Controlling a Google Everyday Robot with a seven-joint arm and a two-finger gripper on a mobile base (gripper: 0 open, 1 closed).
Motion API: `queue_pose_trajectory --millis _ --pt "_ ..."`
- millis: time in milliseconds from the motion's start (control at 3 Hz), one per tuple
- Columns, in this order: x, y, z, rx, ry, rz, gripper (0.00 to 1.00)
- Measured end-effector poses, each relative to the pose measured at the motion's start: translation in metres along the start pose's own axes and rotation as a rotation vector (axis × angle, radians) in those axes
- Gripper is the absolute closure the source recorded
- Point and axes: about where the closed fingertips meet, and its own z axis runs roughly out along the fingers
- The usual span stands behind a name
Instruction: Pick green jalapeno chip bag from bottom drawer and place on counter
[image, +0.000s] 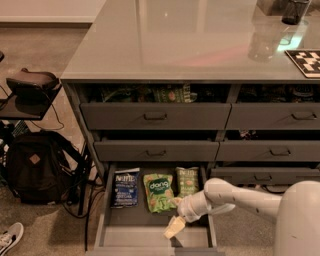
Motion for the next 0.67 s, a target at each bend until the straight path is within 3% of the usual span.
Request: queue_pose_trajectory --millis 667 --pt "0.0115 0.0023 0.0147 -0.018 -0.008 0.024 0.00"
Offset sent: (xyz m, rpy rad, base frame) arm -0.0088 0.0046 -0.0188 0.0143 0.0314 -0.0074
